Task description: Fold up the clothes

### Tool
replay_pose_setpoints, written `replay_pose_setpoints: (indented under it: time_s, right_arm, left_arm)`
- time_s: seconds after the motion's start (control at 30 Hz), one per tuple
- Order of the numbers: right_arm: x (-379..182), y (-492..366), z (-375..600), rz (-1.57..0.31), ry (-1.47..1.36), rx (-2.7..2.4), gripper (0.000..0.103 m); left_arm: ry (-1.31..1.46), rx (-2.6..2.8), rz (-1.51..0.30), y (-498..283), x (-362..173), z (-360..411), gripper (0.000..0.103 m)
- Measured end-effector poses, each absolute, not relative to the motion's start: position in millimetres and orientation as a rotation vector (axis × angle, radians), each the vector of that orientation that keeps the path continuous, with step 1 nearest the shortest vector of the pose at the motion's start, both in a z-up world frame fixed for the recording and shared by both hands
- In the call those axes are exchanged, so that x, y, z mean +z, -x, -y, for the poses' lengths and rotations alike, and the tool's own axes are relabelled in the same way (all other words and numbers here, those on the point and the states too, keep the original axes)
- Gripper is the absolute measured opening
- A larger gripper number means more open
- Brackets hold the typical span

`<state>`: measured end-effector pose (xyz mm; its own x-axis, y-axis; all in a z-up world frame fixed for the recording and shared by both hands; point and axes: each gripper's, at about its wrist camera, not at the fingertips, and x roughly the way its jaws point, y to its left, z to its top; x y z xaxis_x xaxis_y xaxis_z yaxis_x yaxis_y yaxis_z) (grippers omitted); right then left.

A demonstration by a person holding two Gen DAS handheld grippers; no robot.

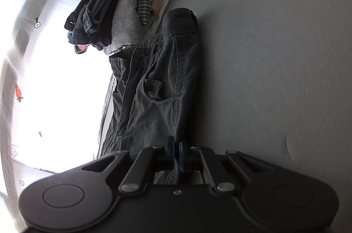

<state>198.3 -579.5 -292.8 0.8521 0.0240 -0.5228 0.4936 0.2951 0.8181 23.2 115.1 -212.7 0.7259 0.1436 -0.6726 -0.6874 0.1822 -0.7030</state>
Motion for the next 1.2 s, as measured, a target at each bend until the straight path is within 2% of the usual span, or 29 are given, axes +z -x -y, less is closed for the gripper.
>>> replay_pose_setpoints:
  time_s: [0.1, 0.13, 0.23, 0.3, 0.37, 0.47, 0.53, 0.6, 0.7, 0.73, 0.77, 0.97, 1.2]
  right_arm:
    - [-294.1, -198.4, 579.9, -0.483, -1.250, -0.328, 0.002]
    - [-295.0, -198.0, 580.0, -0.479, -1.252, -0.326, 0.002]
    - [-299.5, -195.4, 580.1, -0.457, -1.279, -0.324, 0.002]
    - [-302.4, -193.9, 580.1, -0.443, -1.303, -0.325, 0.002]
    - [-304.8, -192.5, 580.1, -0.429, -1.324, -0.326, 0.002]
    - [-308.3, -190.6, 579.8, -0.410, -1.349, -0.326, 0.002]
    - [-309.2, -190.1, 579.8, -0.407, -1.360, -0.330, 0.002]
    - [-310.0, -189.4, 579.8, -0.405, -1.380, -0.338, 0.002]
    - [-307.7, -191.5, 578.9, -0.418, -1.396, -0.367, 0.002]
    - [-304.1, -194.0, 578.3, -0.431, -1.375, -0.375, 0.003]
    - [-299.8, -196.6, 577.6, -0.449, -1.346, -0.383, 0.004]
    - [-282.0, -198.7, 577.1, -0.475, -1.285, -0.399, 0.004]
    - [-256.6, -189.8, 573.0, -0.464, -1.154, -0.346, 0.003]
  left_arm:
    - [1.240, 0.686, -0.531, -15.5, -211.2, -126.9, 0.025]
    - [1.230, 0.700, -0.540, -12.5, -212.4, -131.9, 0.032]
    - [1.231, 0.698, -0.538, -11.5, -212.9, -136.5, 0.038]
    - [1.229, 0.690, -0.528, -12.8, -212.1, -137.4, 0.049]
    - [1.192, 0.679, -0.530, -20.7, -210.0, -135.9, 0.070]
    - [1.138, 0.668, -0.533, -32.4, -206.9, -133.2, 0.076]
    - [1.127, 0.682, -0.520, -33.9, -206.7, -129.5, 0.076]
    - [1.129, 0.696, -0.500, -31.3, -207.1, -126.9, 0.073]
    - [1.155, 0.722, -0.473, -17.1, -208.2, -129.1, 0.051]
    - [1.158, 0.725, -0.465, -13.4, -208.4, -130.3, 0.024]
    - [1.153, 0.718, -0.458, -11.5, -208.5, -132.2, 0.002]
    - [1.053, 0.693, -0.450, -16.7, -193.0, -128.2, 0.001]
    - [1.040, 0.616, -0.352, -9.1, -164.0, -127.0, 0.001]
